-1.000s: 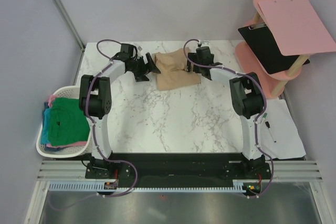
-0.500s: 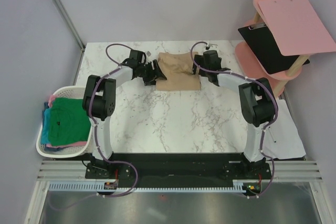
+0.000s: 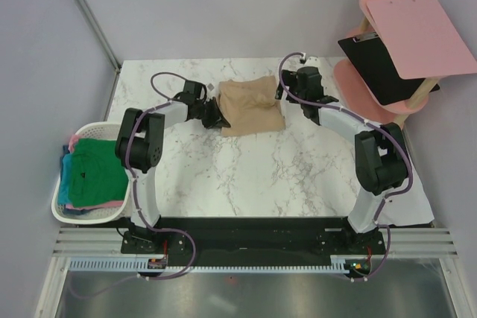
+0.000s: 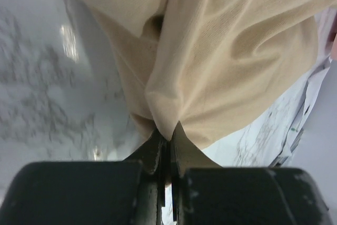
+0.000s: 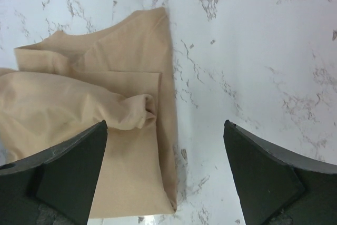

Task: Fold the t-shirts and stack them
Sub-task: Smooth out wrinkles on the folded tshirt

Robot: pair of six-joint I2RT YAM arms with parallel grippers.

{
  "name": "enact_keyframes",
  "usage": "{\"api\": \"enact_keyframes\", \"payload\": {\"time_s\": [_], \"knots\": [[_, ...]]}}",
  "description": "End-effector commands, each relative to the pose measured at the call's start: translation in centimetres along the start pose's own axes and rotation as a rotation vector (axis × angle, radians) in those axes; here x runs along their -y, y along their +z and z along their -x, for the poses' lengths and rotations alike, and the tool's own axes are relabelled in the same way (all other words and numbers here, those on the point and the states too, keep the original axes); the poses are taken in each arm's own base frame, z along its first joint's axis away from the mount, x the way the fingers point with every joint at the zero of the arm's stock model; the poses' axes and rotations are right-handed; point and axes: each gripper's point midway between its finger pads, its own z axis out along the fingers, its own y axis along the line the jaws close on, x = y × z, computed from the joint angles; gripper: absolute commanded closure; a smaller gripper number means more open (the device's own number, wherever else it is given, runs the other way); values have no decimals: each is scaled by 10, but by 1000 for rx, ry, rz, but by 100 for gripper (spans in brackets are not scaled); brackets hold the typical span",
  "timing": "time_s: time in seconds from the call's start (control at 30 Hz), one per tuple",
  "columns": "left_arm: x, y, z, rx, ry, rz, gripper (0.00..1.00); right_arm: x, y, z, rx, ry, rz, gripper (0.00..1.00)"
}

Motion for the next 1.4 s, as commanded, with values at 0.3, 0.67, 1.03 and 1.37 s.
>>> {"api": "enact_keyframes", "payload": {"time_s": [0.3,0.67,1.03,1.37], "knots": [[-20,-76,-102,-64,93,136,93,-12,-36,-34,-95,35,140,2],[24,-151,-62,226,181,166,0,-47,-64,-62,-204,113,314,14],[34,-117,9,261,196,216,5,-54,-54,-107,-310,161,337,32],[27,-77,38,224,198,226,18,-73,-31,-136,-366,194,373,49]]}}
